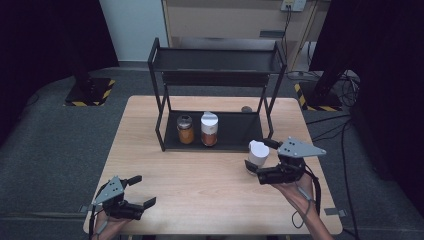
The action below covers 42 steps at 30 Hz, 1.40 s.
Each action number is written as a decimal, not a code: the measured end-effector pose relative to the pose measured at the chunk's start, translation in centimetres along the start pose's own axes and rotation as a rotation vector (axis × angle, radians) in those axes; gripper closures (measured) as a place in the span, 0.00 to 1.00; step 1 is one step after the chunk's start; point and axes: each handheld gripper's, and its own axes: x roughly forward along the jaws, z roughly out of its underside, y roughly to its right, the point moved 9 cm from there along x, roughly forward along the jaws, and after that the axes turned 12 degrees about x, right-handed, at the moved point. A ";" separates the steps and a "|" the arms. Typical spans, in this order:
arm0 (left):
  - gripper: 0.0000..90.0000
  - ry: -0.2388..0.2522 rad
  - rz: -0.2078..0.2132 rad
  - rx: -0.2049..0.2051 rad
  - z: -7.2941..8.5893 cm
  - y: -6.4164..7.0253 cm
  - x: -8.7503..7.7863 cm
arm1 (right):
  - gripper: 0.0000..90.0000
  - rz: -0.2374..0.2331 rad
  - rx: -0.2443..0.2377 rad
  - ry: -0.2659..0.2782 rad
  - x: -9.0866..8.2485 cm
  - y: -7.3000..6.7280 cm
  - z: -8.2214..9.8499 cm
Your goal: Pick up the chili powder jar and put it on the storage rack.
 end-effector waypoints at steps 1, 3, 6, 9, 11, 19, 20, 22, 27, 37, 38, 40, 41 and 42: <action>0.02 0.000 0.000 0.000 0.0 0.0 0.0 | 0.10 0.008 -0.006 0.001 -0.3 -0.1 0.3; 0.02 -0.001 0.000 0.001 0.0 0.0 0.0 | 0.10 0.013 -0.006 0.003 -0.7 -0.1 0.7; 0.02 0.000 -0.001 0.001 0.0 0.0 0.0 | 0.09 0.016 0.007 0.007 -1.3 -0.1 1.6; 0.02 0.000 -0.002 0.001 0.0 0.0 -0.1 | 0.09 0.019 0.016 0.016 -2.0 -0.1 2.4; 0.02 0.001 -0.002 0.000 0.0 0.0 -0.1 | 0.09 0.022 0.021 0.021 -2.5 -0.1 3.1; 0.02 0.001 -0.004 -0.002 0.0 0.0 -0.1 | 0.09 0.062 0.031 0.014 -4.4 -0.2 5.7; 0.02 0.001 -0.004 -0.002 0.0 0.0 -0.1 | 0.09 0.066 0.032 0.017 -4.6 -0.2 6.0; 0.02 0.000 -0.005 -0.003 0.0 0.0 -0.1 | 0.09 0.071 0.041 0.022 -5.0 -0.1 6.5; 0.02 -0.001 -0.004 -0.005 0.0 0.0 -0.1 | 0.09 0.082 0.061 0.025 -5.6 0.2 7.8; 0.02 -0.002 -0.007 -0.005 0.0 0.0 -0.1 | 0.09 0.113 0.097 0.030 -6.0 1.2 9.8; 0.02 -0.002 -0.008 -0.005 0.0 0.0 -0.1 | 0.09 0.113 0.099 0.030 -6.0 1.3 9.9; 0.02 -0.002 -0.007 -0.005 0.0 0.0 -0.1 | 0.09 0.116 0.098 0.025 -6.0 1.4 10.2; 0.02 -0.002 -0.007 -0.006 0.0 0.0 -0.1 | 0.09 0.117 0.099 0.024 -6.0 1.4 10.3; 0.02 -0.001 -0.007 -0.006 0.0 0.0 -0.1 | 0.09 0.118 0.097 0.025 -6.0 1.4 10.5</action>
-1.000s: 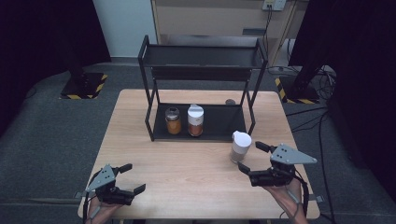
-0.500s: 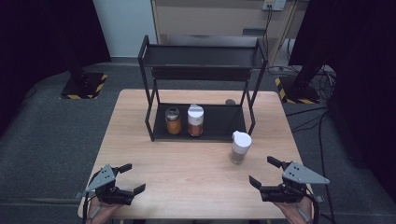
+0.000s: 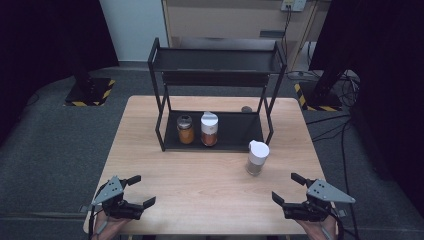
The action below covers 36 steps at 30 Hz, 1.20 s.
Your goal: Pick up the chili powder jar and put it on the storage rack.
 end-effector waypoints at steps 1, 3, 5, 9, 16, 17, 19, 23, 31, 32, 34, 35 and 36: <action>0.02 0.000 0.000 0.000 0.0 0.0 0.0 | 0.09 -0.001 0.000 -0.001 0.0 0.1 0.1; 0.02 0.001 0.000 0.000 0.0 0.0 0.0 | 0.09 0.004 0.005 -0.005 0.1 0.2 0.4; 0.02 0.000 -0.001 0.000 0.0 0.0 0.0 | 0.09 0.004 0.016 -0.002 0.1 0.4 0.8; 0.02 0.001 0.000 0.000 0.0 0.0 0.0 | 0.09 0.011 0.013 -0.003 0.1 0.5 1.2; 0.02 0.011 0.002 -0.002 0.0 0.0 -0.1 | 0.09 0.004 0.011 -0.002 0.3 0.6 1.7; 0.02 0.013 0.003 -0.002 0.0 0.0 -0.1 | 0.09 0.004 0.008 0.000 0.3 0.6 1.7; 0.02 0.016 0.005 -0.001 0.0 0.0 -0.1 | 0.09 0.006 0.002 -0.002 0.4 0.5 1.8; 0.02 0.018 0.008 0.003 0.0 0.0 -0.1 | 0.09 0.004 0.003 -0.007 0.6 0.6 1.9; 0.02 0.018 0.009 0.001 0.1 0.0 0.0 | 0.09 0.002 0.007 -0.012 0.6 0.6 2.0; 0.02 0.018 0.009 0.001 0.1 0.0 0.0 | 0.09 0.000 0.009 -0.014 0.7 0.7 2.0; 0.02 0.019 0.009 0.001 0.1 -0.1 0.0 | 0.09 -0.001 0.012 -0.018 0.7 0.7 2.0; 0.02 0.019 0.010 0.000 0.1 -0.1 0.0 | 0.09 -0.001 0.012 -0.020 0.7 0.7 2.0; 0.02 0.017 0.011 -0.001 0.1 -0.1 0.0 | 0.09 -0.001 0.012 -0.019 0.7 0.7 2.0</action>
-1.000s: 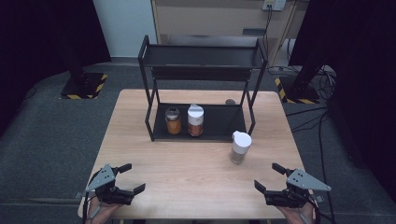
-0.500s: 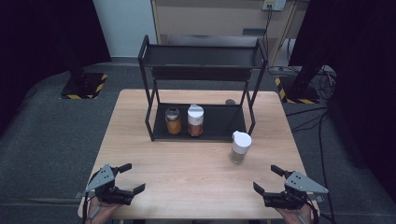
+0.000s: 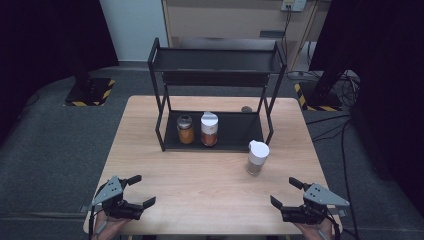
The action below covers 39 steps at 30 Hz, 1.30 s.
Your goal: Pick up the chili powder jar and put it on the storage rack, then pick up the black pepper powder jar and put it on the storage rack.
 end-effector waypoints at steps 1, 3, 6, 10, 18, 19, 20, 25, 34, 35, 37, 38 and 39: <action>0.02 0.000 0.000 0.000 0.0 0.0 0.0 | 0.09 -0.001 0.002 0.002 0.0 0.0 0.0; 0.02 0.000 -0.001 0.002 0.0 0.0 0.0 | 0.09 -0.001 0.001 0.001 0.0 0.0 0.0; 0.02 -0.002 -0.001 0.001 0.0 0.0 0.0 | 0.09 -0.008 0.003 0.001 0.1 0.1 0.0; 0.02 -0.005 0.001 0.002 0.0 0.0 0.0 | 0.09 -0.015 0.005 -0.008 0.2 0.1 0.0; 0.02 -0.003 0.001 0.001 0.0 0.0 0.0 | 0.09 -0.005 0.003 0.011 -0.1 0.0 0.0; 0.02 -0.002 0.001 0.001 0.0 0.0 0.0 | 0.09 -0.005 0.005 0.013 -0.2 0.0 0.0; 0.02 -0.004 0.001 0.001 0.0 0.0 0.0 | 0.09 -0.003 0.004 0.015 -0.2 0.0 0.0; 0.02 -0.008 0.002 0.002 0.0 0.0 0.0 | 0.09 0.006 0.009 0.026 -0.4 0.0 -0.1; 0.02 -0.009 0.002 0.004 -0.1 0.1 0.1 | 0.09 0.019 0.017 0.050 -1.0 0.0 -0.5; 0.02 -0.008 0.003 0.003 -0.1 0.0 0.1 | 0.09 0.022 0.017 0.055 -1.1 0.0 -0.6; 0.02 -0.009 0.002 0.004 -0.1 0.1 0.1 | 0.09 0.023 0.017 0.065 -1.3 0.0 -0.9; 0.02 -0.011 0.002 0.005 -0.1 0.1 0.1 | 0.09 0.025 0.018 0.069 -1.4 0.0 -1.1; 0.02 -0.012 0.002 0.005 -0.1 0.1 0.1 | 0.09 0.028 0.019 0.070 -1.5 0.0 -1.4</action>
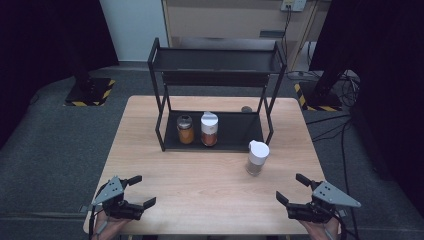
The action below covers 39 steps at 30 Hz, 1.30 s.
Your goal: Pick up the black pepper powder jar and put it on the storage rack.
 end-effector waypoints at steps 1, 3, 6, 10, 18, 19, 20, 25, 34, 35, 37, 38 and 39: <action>0.02 0.000 0.000 0.000 0.0 0.0 0.0 | 0.09 -0.001 0.004 0.002 -0.1 0.1 -0.3; 0.02 -0.001 -0.001 -0.001 0.0 0.0 0.0 | 0.09 0.003 0.008 0.005 -0.1 0.2 -1.0; 0.02 -0.001 -0.002 -0.001 0.0 0.0 0.0 | 0.09 0.008 0.007 0.010 0.1 0.2 -2.3; 0.02 -0.003 -0.001 -0.001 0.0 0.0 0.0 | 0.08 0.008 0.001 0.005 0.8 0.1 -3.9; 0.02 -0.001 0.000 -0.002 0.0 0.0 0.0 | 0.08 -0.001 0.011 -0.024 2.7 0.4 -5.6; 0.02 -0.002 0.001 -0.003 0.0 0.0 0.0 | 0.08 0.000 0.014 -0.029 2.9 0.4 -5.7; 0.02 -0.001 0.001 -0.003 0.0 -0.1 0.0 | 0.08 -0.003 0.018 -0.033 3.3 0.4 -5.9; 0.02 0.000 0.001 -0.002 0.0 0.0 0.0 | 0.08 -0.005 0.014 -0.054 4.5 0.3 -6.2; 0.02 0.000 0.002 -0.003 0.0 0.0 0.0 | 0.08 -0.002 0.011 -0.096 6.7 0.4 -6.4; 0.02 0.000 0.002 -0.002 0.0 0.0 0.0 | 0.08 0.000 0.014 -0.099 6.9 0.4 -6.3; 0.02 0.000 0.002 -0.002 0.0 0.0 0.0 | 0.08 0.002 0.012 -0.105 7.3 0.5 -6.3; 0.02 0.000 0.002 -0.002 0.0 0.0 0.0 | 0.08 0.004 0.013 -0.110 7.5 0.6 -6.3; 0.02 0.000 0.003 -0.003 0.0 0.0 0.0 | 0.08 0.005 0.013 -0.115 7.8 0.6 -6.2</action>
